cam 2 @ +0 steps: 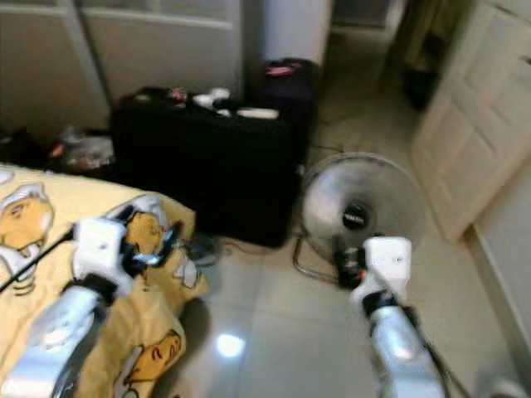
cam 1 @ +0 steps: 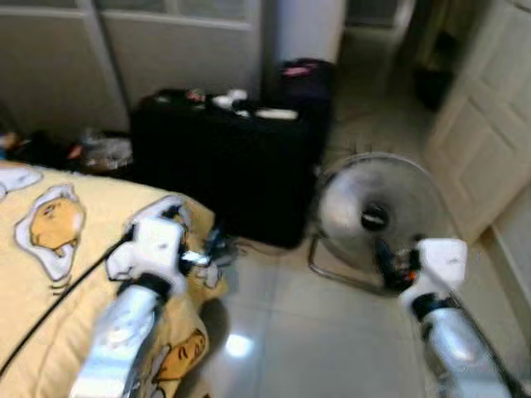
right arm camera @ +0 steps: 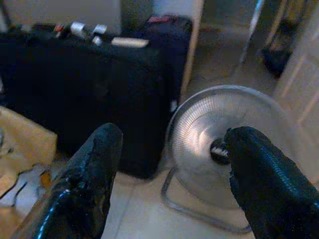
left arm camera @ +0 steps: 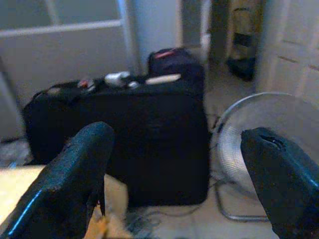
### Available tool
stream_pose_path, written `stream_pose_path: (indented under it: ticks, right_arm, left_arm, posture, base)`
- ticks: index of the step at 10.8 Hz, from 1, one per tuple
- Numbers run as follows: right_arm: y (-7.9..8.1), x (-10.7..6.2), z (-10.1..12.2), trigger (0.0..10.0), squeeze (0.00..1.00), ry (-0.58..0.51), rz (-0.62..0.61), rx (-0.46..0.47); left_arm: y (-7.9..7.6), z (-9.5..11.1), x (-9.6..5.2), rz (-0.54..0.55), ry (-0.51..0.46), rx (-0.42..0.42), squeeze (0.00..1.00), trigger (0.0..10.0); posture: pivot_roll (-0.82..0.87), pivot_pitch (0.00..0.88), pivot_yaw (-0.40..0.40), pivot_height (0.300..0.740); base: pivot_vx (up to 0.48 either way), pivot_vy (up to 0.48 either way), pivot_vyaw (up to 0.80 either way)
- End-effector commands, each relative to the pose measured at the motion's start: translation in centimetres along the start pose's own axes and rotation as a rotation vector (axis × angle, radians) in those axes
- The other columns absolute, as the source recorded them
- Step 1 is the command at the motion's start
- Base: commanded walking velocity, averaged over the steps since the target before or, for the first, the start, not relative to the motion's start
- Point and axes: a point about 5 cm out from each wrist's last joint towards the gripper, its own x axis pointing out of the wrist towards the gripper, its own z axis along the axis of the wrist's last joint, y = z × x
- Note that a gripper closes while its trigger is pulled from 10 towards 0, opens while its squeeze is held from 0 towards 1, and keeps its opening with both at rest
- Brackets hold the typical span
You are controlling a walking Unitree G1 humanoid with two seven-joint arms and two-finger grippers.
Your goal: Clean up the room
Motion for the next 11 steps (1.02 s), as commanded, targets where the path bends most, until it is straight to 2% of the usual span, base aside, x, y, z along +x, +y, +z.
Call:
stream_pose_path:
  ticks: [1,3,6,8,9,11]
  right_arm:
    - [-1.1,-0.3,-0.5,10.0,0.0,0.009,-0.029,-0.019]
    - [-1.5,-0.5,-1.2,10.0,0.0,0.031,-0.033,-0.029]
    - [-1.2,-0.6,-1.7,10.0,0.0,0.031,-0.011,-0.018]
    - [-1.2,-0.5,-2.6,10.0,0.0,0.072,-0.053,-0.016]
    - [-1.4,-0.3,-2.8,10.0,0.0,0.087,-0.088,-0.048]
    - [-1.4,-0.3,-2.8,10.0,0.0,0.087,-0.088,-0.048]
  left_arm:
    - [-0.1,-0.3,0.0,0.001,0.001,-0.01,0.0,10.0]
    - [-0.1,-0.5,-0.2,-0.001,0.003,-0.011,0.0,10.0]
    - [-0.3,-1.0,-0.4,-0.032,0.021,0.011,0.0,10.0]
    - [-0.2,-0.9,-0.3,-0.027,0.021,0.016,0.0,10.0]
    - [-0.2,-1.0,-0.3,-0.03,0.024,0.021,0.0,10.0]
    - [-0.2,-1.0,-0.3,-0.03,0.024,0.021,0.0,10.0]
  posture:
    - [0.0,0.0,-0.032,0.74]
    - [0.01,0.0,-0.036,0.74]
    - [0.01,0.0,-0.034,0.74]
    - [0.01,0.0,-0.032,0.74]
    - [0.01,0.0,-0.03,0.74]
    - [0.01,0.0,-0.03,0.74]
  base:
    - [0.356,0.0,0.0]
    - [0.356,0.0,0.0]
    - [0.334,0.0,0.0]
    - [0.0,0.0,0.0]
    - [0.0,0.0,0.0]
    - [0.0,0.0,0.0]
